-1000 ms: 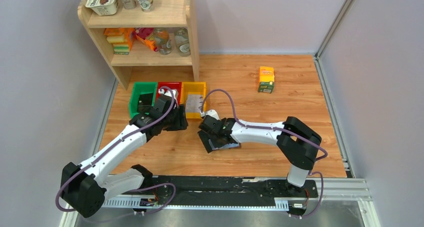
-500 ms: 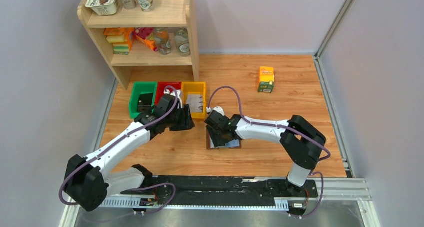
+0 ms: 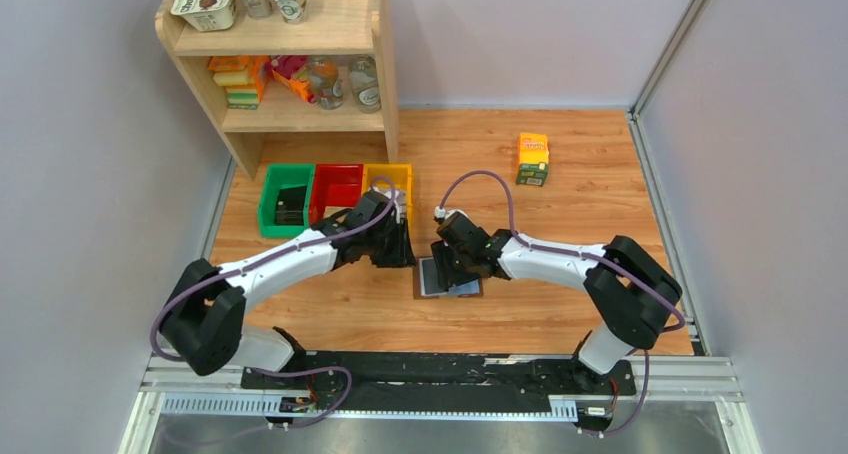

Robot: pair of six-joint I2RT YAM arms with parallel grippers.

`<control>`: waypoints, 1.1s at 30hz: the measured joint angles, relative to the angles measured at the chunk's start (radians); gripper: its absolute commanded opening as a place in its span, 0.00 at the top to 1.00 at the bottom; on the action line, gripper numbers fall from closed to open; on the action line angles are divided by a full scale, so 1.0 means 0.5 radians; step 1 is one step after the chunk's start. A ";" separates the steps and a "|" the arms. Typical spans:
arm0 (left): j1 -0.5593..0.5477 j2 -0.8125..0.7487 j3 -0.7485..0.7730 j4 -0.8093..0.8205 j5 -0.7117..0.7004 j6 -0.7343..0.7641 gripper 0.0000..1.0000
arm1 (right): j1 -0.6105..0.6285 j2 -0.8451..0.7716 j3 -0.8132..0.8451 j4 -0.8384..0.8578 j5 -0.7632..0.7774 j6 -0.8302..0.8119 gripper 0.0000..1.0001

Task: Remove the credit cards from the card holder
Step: Remove the credit card from the card holder.

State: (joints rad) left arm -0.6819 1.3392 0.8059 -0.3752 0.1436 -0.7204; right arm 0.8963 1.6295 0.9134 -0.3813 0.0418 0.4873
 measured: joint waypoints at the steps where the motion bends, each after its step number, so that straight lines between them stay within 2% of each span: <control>1: -0.016 0.052 0.021 0.023 0.019 -0.011 0.72 | -0.022 -0.020 -0.026 0.026 -0.038 0.005 0.52; 5: -0.092 0.269 0.150 0.083 0.079 -0.031 0.84 | -0.114 -0.089 -0.126 0.123 -0.172 0.027 0.53; 13: -0.159 0.612 0.274 0.140 0.138 -0.028 0.89 | -0.272 -0.211 -0.276 0.190 -0.296 0.098 0.60; 20: -0.168 0.723 0.282 0.085 0.150 -0.023 0.90 | -0.314 -0.244 -0.291 0.121 -0.167 0.195 0.60; 25: -0.168 0.722 0.278 0.063 0.111 -0.021 0.90 | -0.370 -0.298 -0.288 -0.021 0.054 0.266 0.54; 33: -0.169 0.611 0.277 0.052 0.082 -0.024 0.89 | -0.382 -0.375 -0.243 -0.246 0.298 0.250 0.34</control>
State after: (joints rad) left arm -0.7662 1.6447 0.9443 -0.3492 0.1844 -0.7322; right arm 0.7052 1.4418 0.7921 -0.5045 0.1909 0.6125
